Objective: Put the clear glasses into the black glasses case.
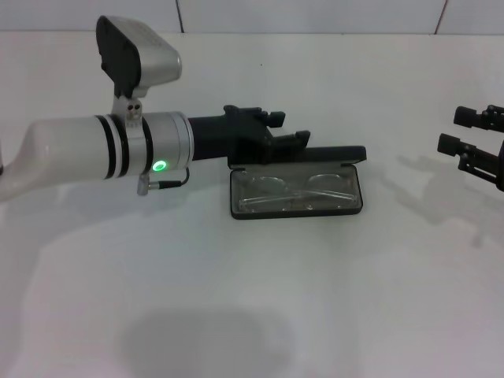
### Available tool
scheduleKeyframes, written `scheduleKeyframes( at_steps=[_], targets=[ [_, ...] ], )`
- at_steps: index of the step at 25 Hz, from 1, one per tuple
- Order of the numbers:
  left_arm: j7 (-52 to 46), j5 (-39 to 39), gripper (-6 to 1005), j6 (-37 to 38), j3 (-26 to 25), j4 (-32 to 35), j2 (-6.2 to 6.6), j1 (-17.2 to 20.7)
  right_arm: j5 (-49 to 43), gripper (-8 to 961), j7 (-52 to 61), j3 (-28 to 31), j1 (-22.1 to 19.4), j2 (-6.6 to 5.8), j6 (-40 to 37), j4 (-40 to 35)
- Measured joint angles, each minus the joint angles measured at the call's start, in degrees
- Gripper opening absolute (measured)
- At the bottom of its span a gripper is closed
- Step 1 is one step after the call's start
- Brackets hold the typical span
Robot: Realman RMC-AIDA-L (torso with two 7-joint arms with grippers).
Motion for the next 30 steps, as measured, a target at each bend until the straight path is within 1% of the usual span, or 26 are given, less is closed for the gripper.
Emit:
scheduleKeyframes(
  at_steps=[6, 8, 14, 22, 26, 28, 30],
  targets=[
    [1.2, -2.5, 629, 0.0, 5.1, 0.5, -0.03, 1.5, -0.1, 475, 0.0, 0.1, 0.8, 0.01, 0.0, 0.0],
    [2.3, -3.1, 633, 0.0, 5.7, 0.5, -0.04, 2.0, -0.1, 475, 0.0, 0.1, 1.1, 0.0, 0.0, -0.1],
    [5.5, -4.1, 647, 0.1, 6.0, 0.3, -0.17, 3.7, -0.2, 476, -0.1, 0.1, 1.7, -0.08, 0.5, -0.2],
    [8.3, -5.9, 664, 0.1, 6.1, -0.1, -0.21, 4.6, -0.4, 476, -0.1, -0.4, 2.4, -0.11, 2.8, -0.2],
    [9.0, -8.1, 673, 0.2, 7.8, 0.1, -0.2, 5.4, -0.4, 476, -0.1, -0.4, 2.4, -0.11, 2.8, 0.0],
    [9.8, -9.9, 677, 1.4, 8.5, 0.3, -0.07, 5.9, -0.4, 476, -0.1, -0.4, 2.4, -0.11, 2.3, 0.0],
    [11.8, -12.5, 681, 4.9, 8.7, 0.8, 0.19, 6.9, -0.4, 476, -0.1, -0.4, 2.5, -0.11, 1.4, -0.1]
  ],
)
